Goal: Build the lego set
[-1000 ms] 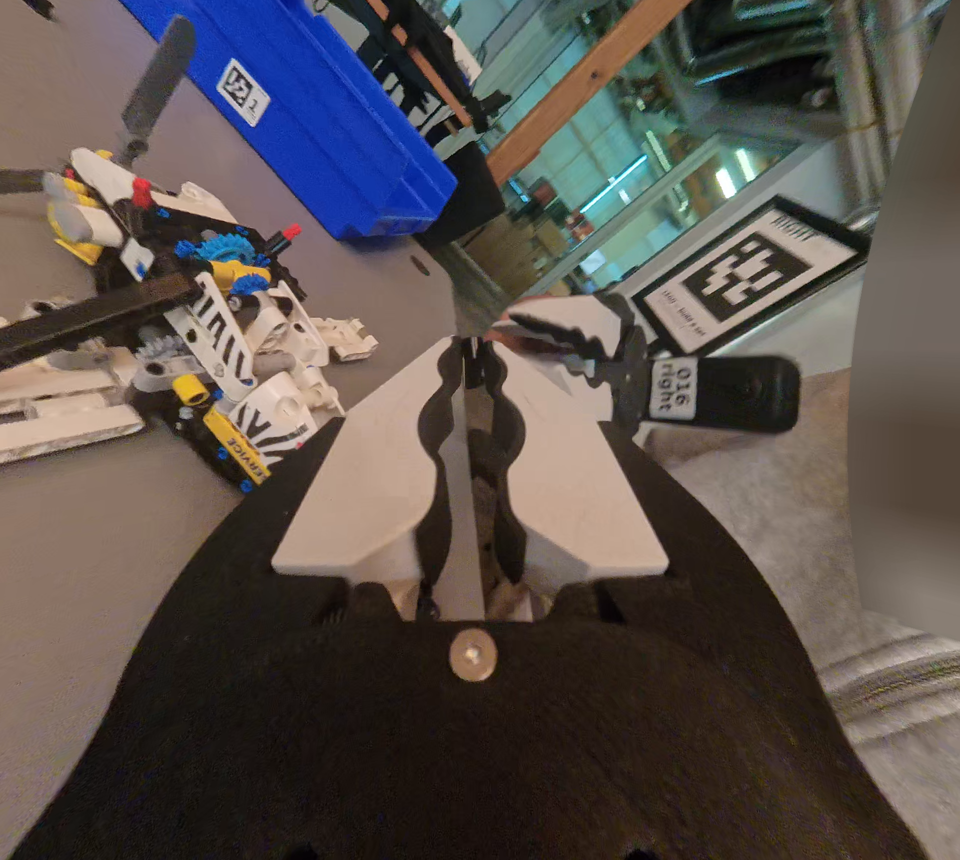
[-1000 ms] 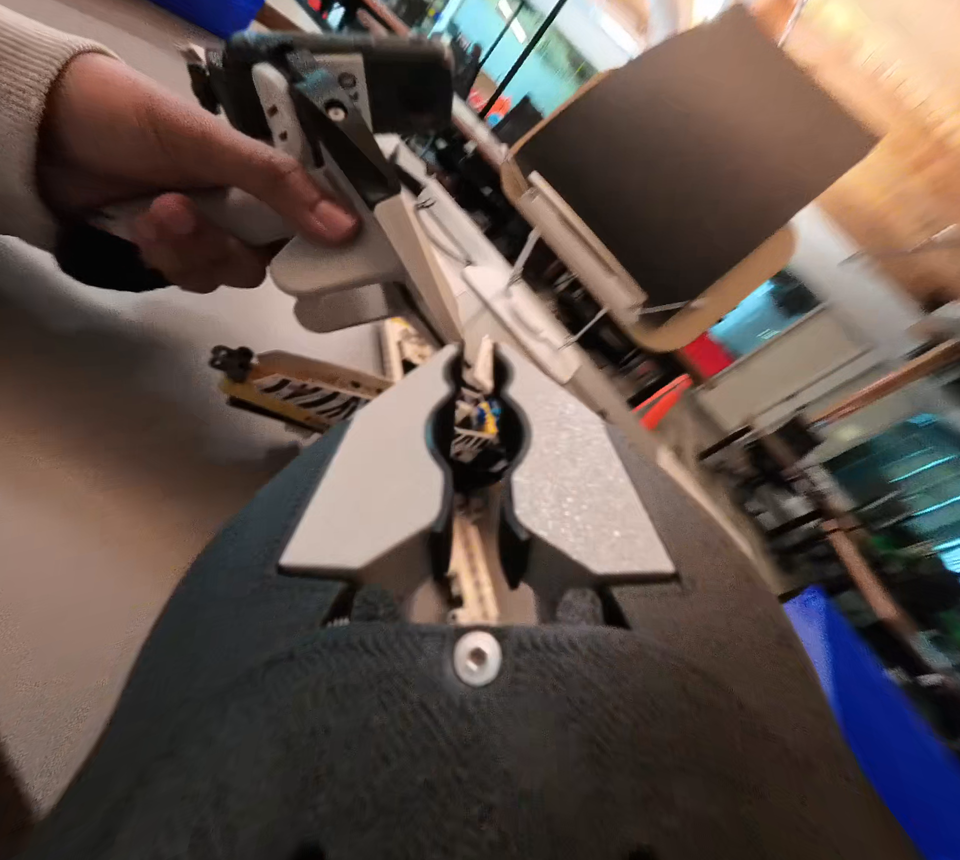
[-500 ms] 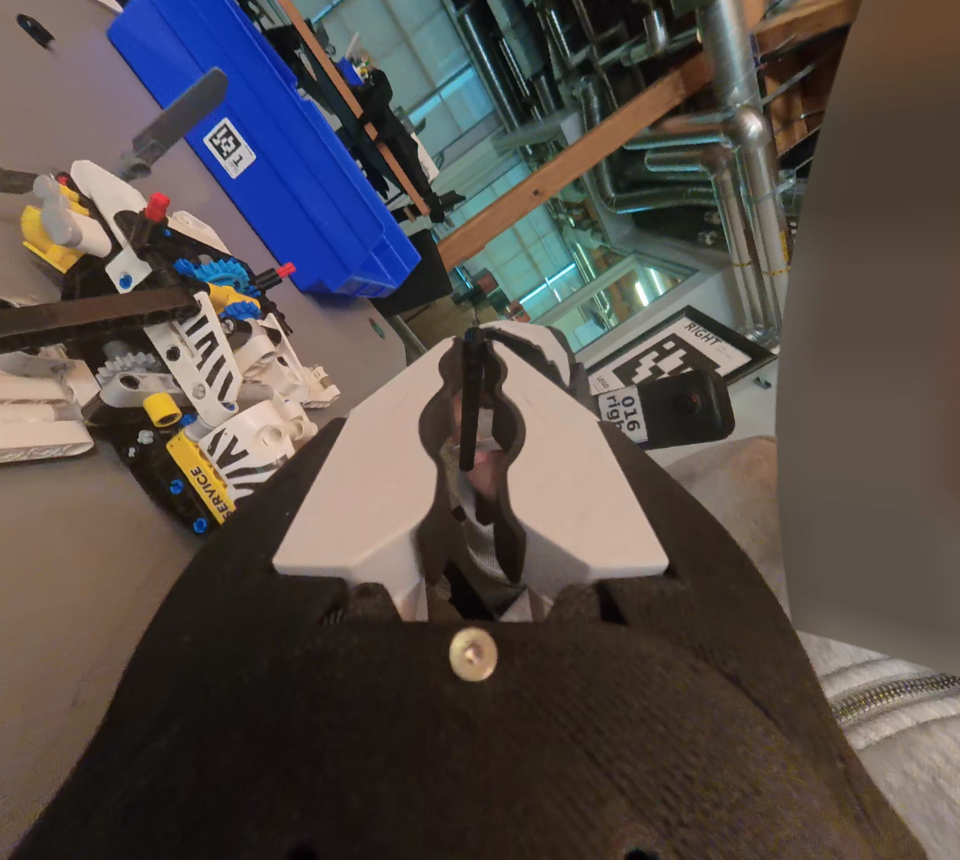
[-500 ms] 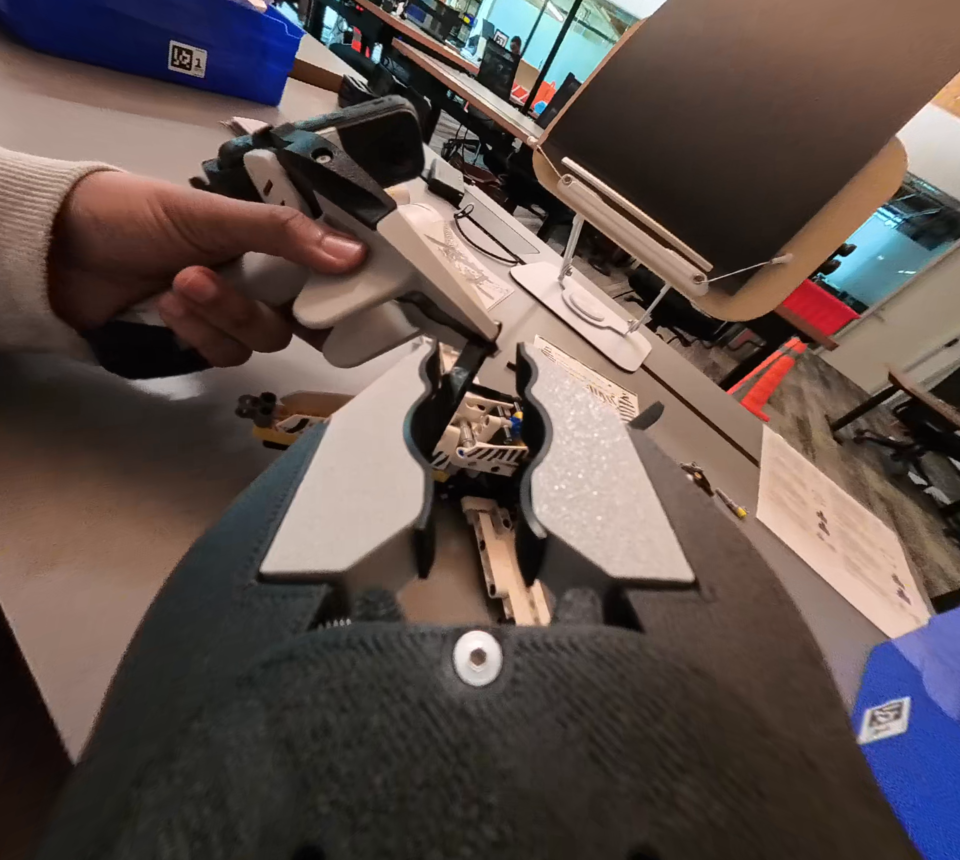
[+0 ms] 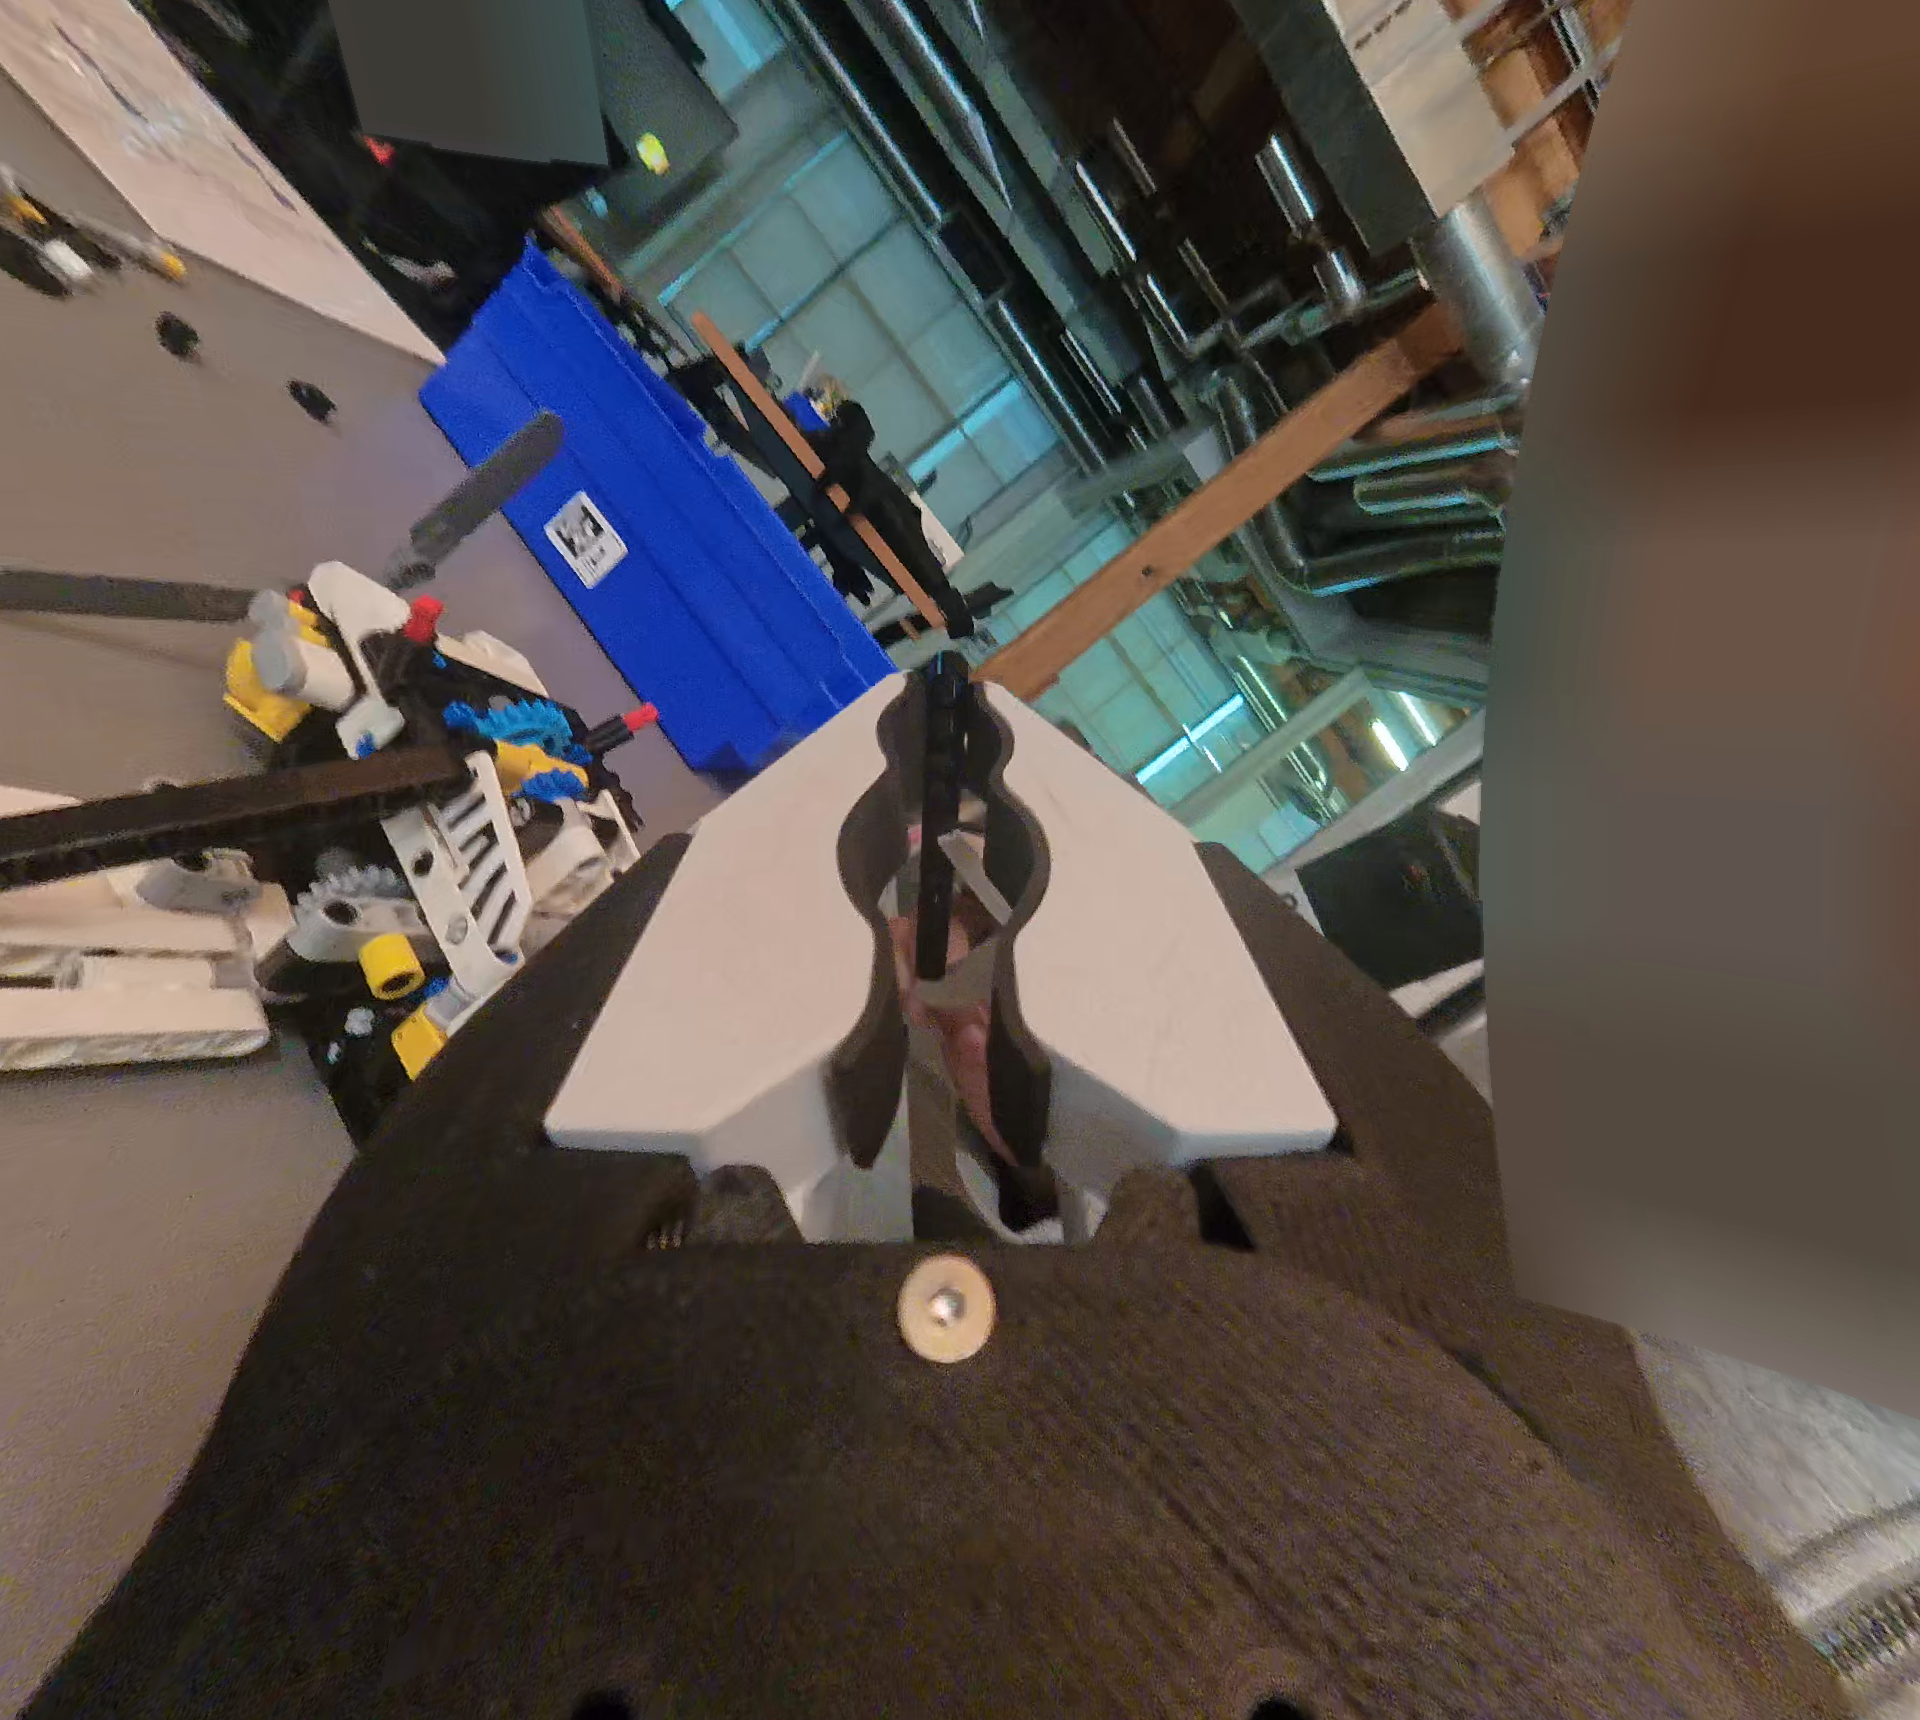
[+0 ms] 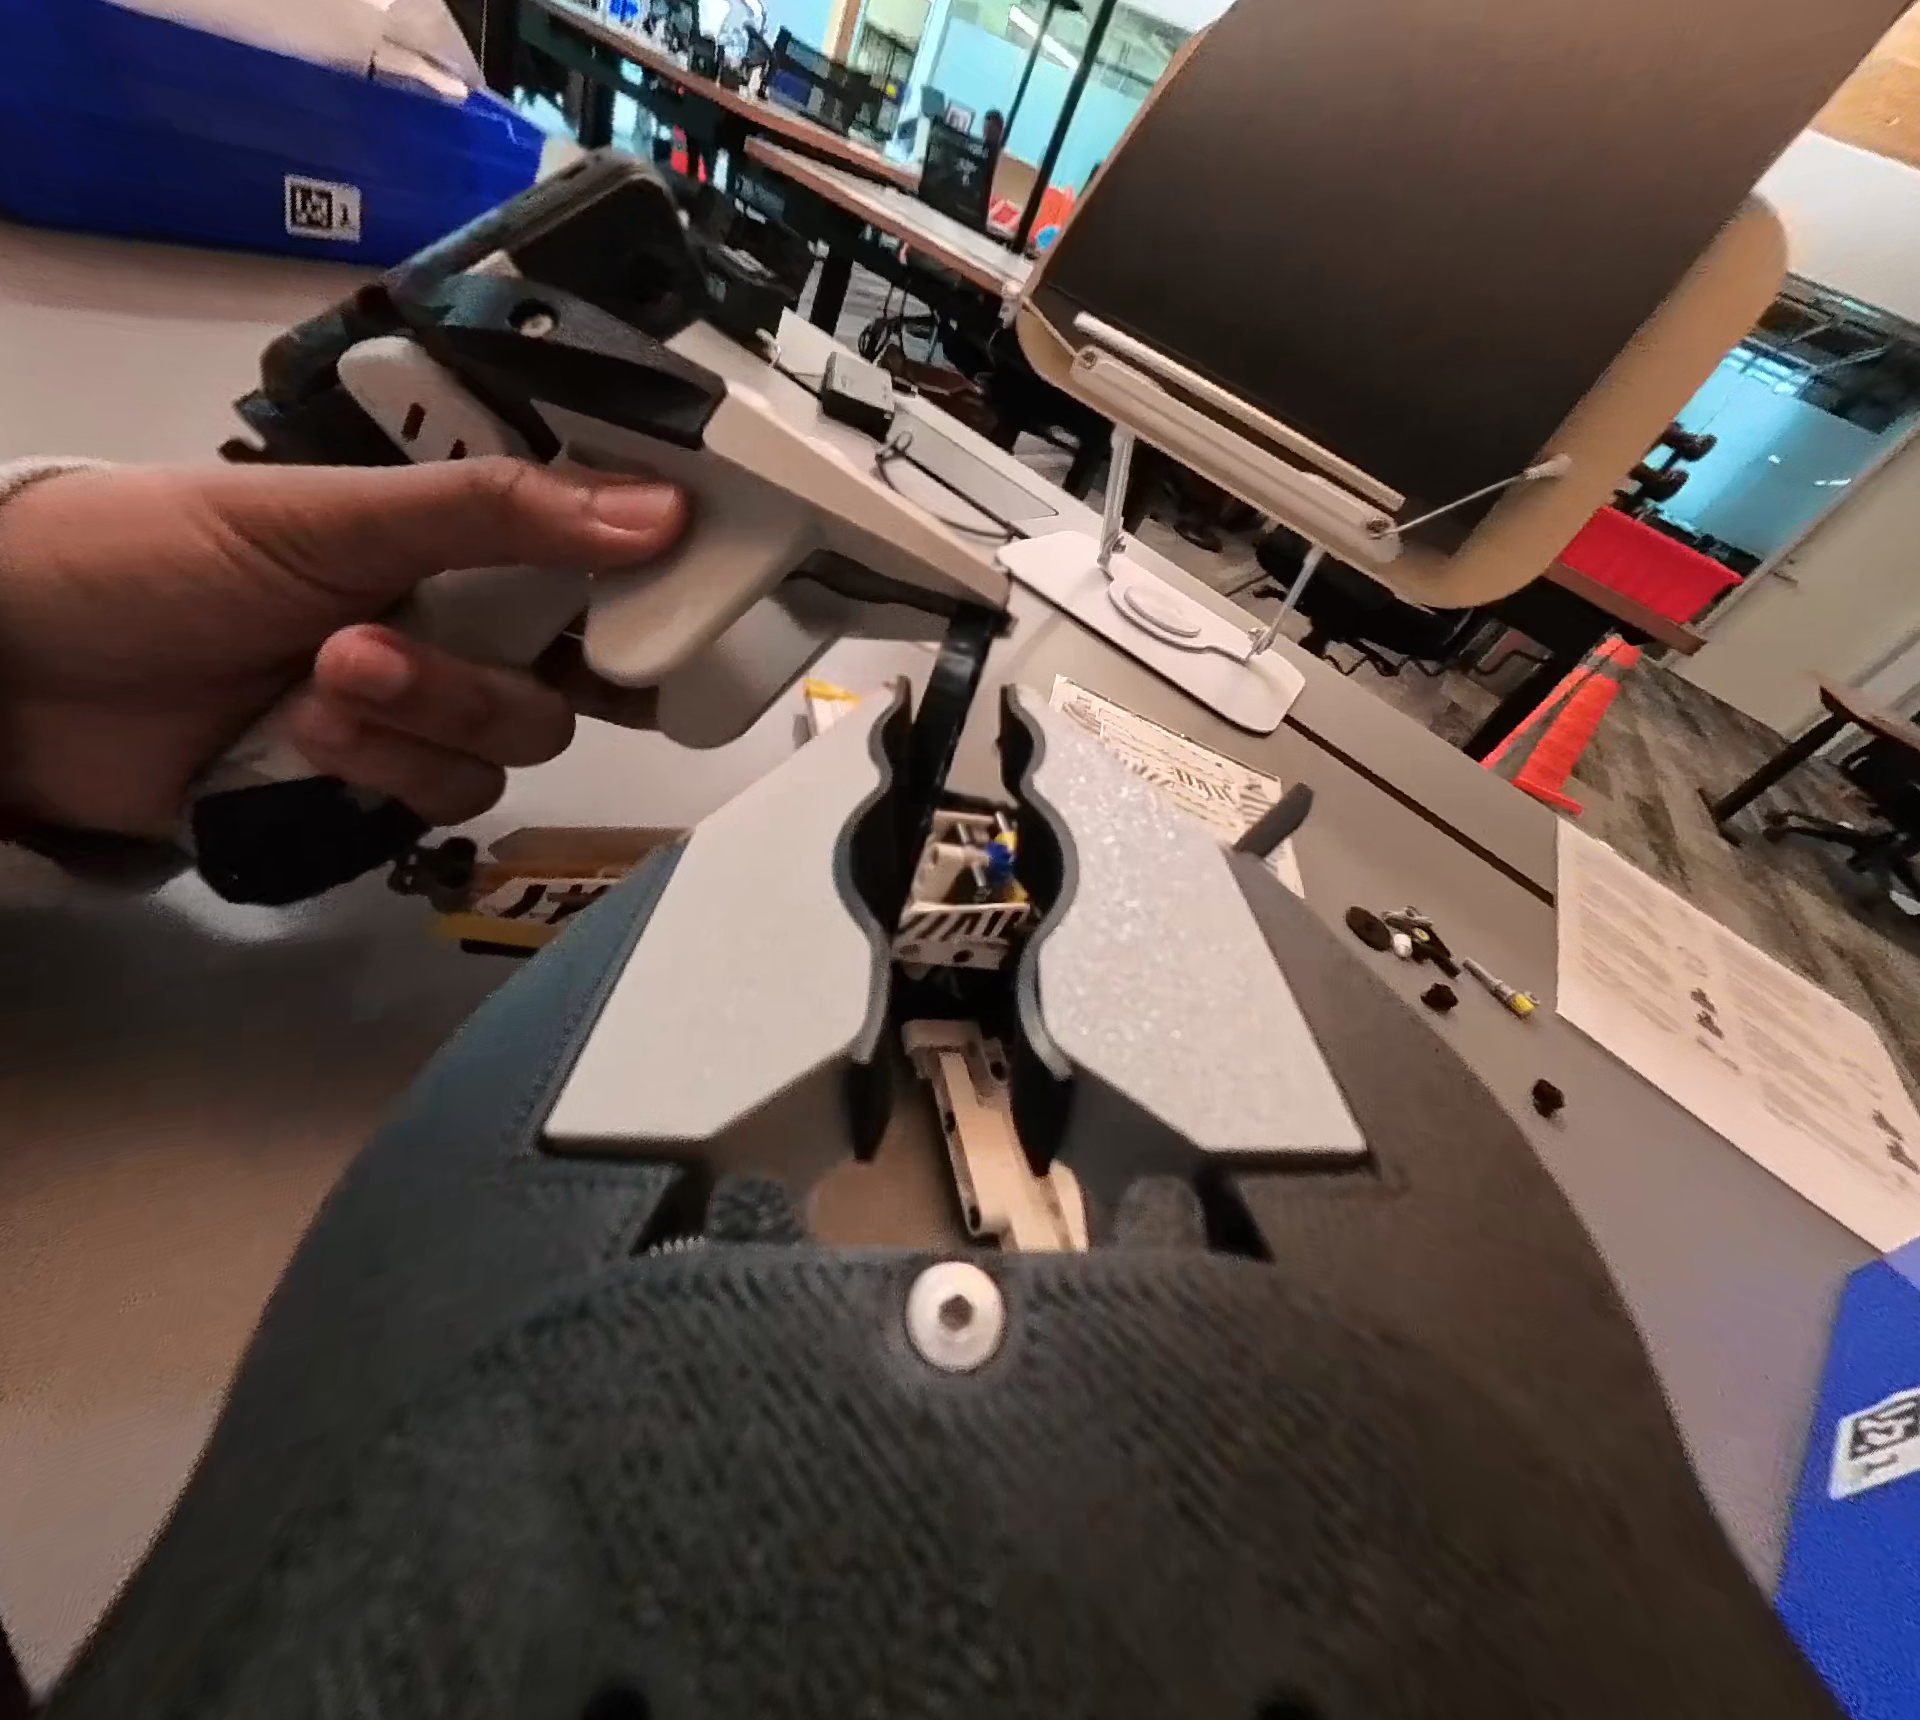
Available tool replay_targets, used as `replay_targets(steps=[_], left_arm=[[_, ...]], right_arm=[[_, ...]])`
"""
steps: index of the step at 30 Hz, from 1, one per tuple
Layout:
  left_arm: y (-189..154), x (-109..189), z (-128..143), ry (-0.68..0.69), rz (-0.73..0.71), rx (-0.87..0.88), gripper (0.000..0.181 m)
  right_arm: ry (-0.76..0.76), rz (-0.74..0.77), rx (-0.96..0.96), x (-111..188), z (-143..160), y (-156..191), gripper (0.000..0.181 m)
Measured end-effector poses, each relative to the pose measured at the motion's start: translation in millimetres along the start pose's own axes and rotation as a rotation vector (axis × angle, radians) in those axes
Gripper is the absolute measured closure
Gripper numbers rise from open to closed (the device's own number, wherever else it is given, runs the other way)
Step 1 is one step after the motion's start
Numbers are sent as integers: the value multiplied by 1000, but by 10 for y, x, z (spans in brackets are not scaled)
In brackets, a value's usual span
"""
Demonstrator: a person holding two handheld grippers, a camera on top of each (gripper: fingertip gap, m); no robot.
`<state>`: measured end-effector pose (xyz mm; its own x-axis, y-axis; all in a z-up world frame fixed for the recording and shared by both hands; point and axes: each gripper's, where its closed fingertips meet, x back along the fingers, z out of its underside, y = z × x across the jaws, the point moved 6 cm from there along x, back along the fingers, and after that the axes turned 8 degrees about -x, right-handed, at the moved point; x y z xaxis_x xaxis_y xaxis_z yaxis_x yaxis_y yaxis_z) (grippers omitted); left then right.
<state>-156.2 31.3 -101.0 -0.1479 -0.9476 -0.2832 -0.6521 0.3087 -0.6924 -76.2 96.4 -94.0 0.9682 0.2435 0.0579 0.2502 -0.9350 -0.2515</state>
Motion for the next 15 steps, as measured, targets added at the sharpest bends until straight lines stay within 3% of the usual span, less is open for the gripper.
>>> replay_targets(steps=[4, 10, 15], left_arm=[[71, 103, -196, -132, -90, -71, 178], [40, -17, -77, -96, -49, -14, 177], [26, -57, -34, -65, -33, 17, 177]], right_arm=[[-40, -13, -11, 12, -47, -7, 161], [-26, -40, -62, -113, 35, -29, 155], [-103, -38, -82, -119, -11, -97, 167]])
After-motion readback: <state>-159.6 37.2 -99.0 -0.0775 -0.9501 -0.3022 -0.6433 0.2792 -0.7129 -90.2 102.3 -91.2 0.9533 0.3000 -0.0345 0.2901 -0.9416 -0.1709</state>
